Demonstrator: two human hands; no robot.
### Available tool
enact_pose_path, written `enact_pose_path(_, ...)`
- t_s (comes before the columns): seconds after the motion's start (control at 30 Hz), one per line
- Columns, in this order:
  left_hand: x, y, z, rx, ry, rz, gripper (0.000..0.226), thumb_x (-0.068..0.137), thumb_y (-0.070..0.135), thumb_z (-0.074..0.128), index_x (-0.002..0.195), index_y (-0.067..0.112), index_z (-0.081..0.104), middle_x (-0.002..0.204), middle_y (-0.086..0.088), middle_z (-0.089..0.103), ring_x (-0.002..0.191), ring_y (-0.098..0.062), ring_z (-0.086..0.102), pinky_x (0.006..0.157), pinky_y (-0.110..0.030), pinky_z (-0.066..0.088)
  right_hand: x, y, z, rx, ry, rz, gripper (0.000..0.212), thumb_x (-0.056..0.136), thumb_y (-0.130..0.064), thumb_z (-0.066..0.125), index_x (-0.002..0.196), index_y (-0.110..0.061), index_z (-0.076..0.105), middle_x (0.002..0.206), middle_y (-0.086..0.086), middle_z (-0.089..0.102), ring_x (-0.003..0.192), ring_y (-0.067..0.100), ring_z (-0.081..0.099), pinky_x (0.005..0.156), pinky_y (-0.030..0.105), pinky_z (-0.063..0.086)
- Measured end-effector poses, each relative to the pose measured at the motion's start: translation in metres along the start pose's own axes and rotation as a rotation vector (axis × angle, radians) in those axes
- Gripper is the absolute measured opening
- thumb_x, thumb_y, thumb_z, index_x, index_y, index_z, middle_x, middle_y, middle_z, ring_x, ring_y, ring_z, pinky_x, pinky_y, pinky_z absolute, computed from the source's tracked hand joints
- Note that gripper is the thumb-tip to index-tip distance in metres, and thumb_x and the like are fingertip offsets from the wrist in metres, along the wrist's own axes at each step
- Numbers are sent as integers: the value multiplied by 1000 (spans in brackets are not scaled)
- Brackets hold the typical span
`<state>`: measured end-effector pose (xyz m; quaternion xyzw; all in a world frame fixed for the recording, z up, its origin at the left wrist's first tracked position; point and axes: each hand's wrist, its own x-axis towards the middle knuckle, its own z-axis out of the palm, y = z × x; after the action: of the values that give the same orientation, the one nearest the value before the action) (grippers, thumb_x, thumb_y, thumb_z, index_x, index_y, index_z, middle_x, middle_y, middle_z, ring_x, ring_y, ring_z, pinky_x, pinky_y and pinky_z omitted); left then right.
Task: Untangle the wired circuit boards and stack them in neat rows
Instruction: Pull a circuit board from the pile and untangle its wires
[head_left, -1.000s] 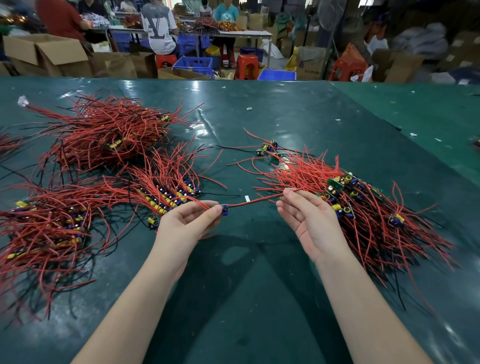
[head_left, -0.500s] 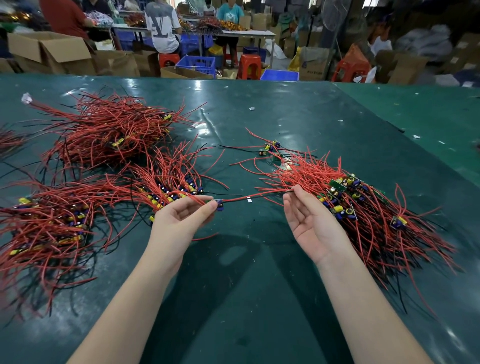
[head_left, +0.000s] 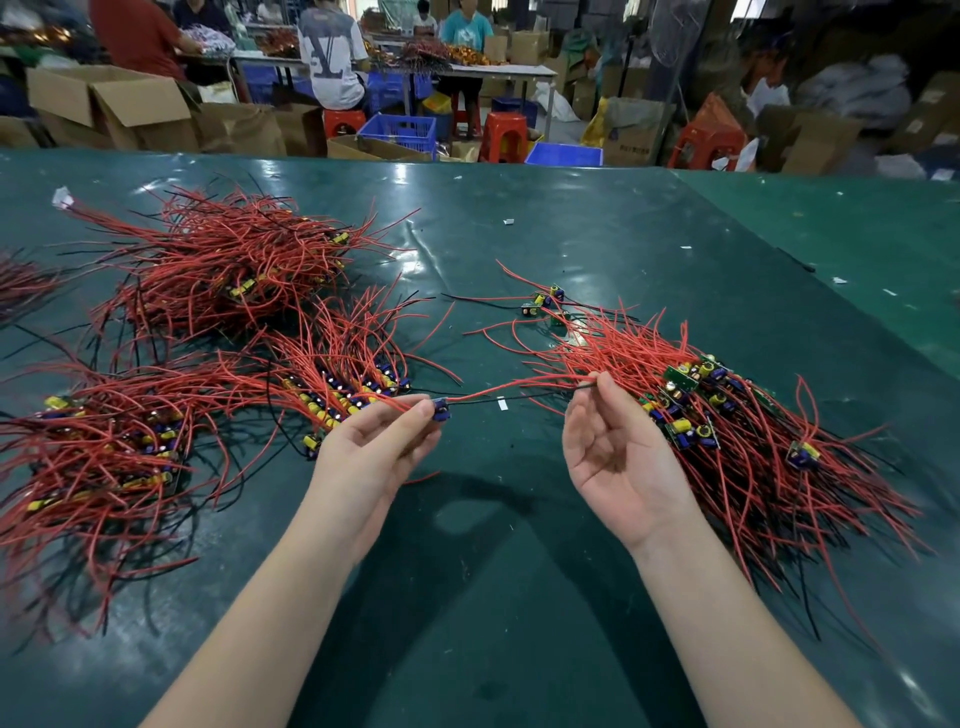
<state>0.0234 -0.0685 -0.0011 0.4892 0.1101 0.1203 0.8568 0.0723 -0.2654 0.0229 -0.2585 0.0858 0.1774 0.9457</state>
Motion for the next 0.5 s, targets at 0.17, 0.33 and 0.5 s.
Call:
enact_pose_path(0.17, 1, -4, -2, 303, 45, 214, 16, 70, 23, 78, 85, 16, 75, 86, 0, 75, 82, -9, 69, 77, -17, 53, 5, 12, -5, -441, -77, -81, 40, 62, -25, 76, 99, -14, 67, 75, -2, 68, 61, 9, 65, 58, 21, 55)
enact_pose_path(0.33, -2, -9, -2, 578, 59, 363, 10, 78, 14, 78, 84, 21, 73, 86, 4, 75, 84, -13, 71, 79, -19, 52, 9, 26, -18, -1071, 194, -577, 39, 76, -28, 80, 84, -18, 44, 65, -1, 41, 57, 14, 41, 60, 24, 39)
enact_pose_path(0.5, -4, -8, -1, 886, 20, 567, 14, 79, 14, 78, 85, 24, 71, 87, 14, 70, 88, -4, 67, 83, -24, 53, 3, 28, -14, -1384, 191, -1089, 43, 78, -27, 78, 108, -20, 48, 92, -6, 47, 79, 9, 46, 75, 17, 39)
